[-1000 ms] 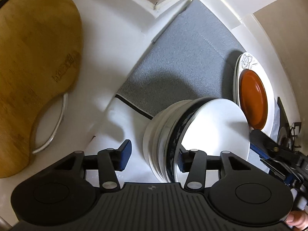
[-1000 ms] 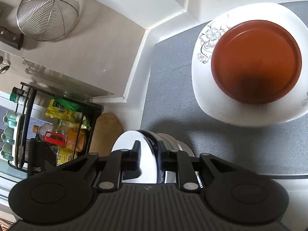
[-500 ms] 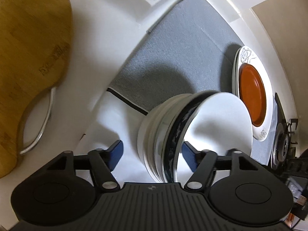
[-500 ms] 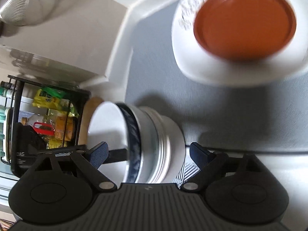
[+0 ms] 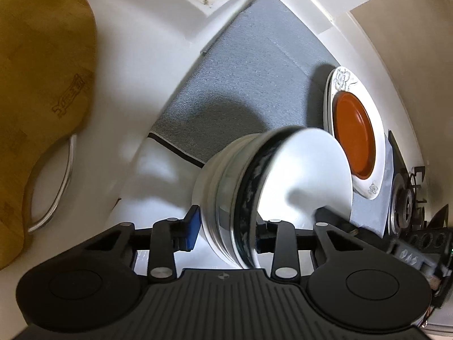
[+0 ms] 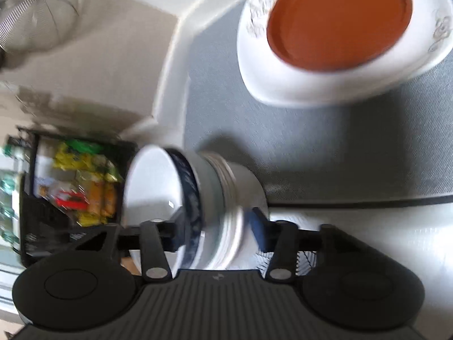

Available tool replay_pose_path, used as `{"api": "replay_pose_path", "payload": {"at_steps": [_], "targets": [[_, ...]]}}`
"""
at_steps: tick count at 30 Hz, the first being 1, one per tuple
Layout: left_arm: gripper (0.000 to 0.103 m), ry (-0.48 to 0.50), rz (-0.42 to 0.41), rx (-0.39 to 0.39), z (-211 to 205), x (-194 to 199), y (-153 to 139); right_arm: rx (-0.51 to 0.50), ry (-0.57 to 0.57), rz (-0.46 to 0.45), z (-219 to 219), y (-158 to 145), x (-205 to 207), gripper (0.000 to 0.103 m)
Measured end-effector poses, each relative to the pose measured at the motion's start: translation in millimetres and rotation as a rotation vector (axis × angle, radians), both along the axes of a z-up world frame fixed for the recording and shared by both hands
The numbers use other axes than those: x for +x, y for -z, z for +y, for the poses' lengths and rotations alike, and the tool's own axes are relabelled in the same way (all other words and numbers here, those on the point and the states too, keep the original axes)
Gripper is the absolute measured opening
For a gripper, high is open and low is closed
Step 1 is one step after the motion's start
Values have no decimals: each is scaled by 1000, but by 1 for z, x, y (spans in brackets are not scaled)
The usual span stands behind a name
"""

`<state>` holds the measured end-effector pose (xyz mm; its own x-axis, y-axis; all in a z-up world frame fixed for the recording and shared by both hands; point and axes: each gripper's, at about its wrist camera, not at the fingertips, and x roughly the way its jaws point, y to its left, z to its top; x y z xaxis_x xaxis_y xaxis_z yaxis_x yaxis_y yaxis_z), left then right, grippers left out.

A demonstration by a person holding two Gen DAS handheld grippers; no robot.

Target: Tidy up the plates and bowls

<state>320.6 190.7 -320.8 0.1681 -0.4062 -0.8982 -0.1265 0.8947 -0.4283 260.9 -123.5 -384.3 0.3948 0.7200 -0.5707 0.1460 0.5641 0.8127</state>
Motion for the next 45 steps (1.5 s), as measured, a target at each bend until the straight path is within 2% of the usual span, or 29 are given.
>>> {"api": "replay_pose_path", "payload": {"at_steps": [3, 6, 11, 17, 22, 27, 35, 41, 45], "targets": [[37, 19, -5, 23, -3, -1, -2, -44, -24, -5, 2, -3, 1, 43], [37, 24, -5, 37, -6, -1, -5, -34, -2, 7, -2, -4, -1, 43], [38, 69, -56, 74, -16, -6, -15, -38, 5, -11, -4, -9, -4, 43], [38, 75, -30, 54, -23, -4, -13, -52, 27, -14, -15, -14, -8, 43], [39, 101, -73, 57, -33, -1, -28, -69, 46, -25, -22, -32, -6, 43], [39, 126, -106, 36, -47, 11, -45, -96, 75, -78, -38, -55, -2, 43], [39, 202, -152, 22, -88, 37, -66, -107, 186, -107, -77, -76, 5, 43], [39, 257, -199, 12, -125, 66, -74, -104, 275, -127, -112, -81, 22, 43], [39, 274, -224, 4, -146, 87, -69, -121, 305, -123, -133, -78, 43, 43]]}}
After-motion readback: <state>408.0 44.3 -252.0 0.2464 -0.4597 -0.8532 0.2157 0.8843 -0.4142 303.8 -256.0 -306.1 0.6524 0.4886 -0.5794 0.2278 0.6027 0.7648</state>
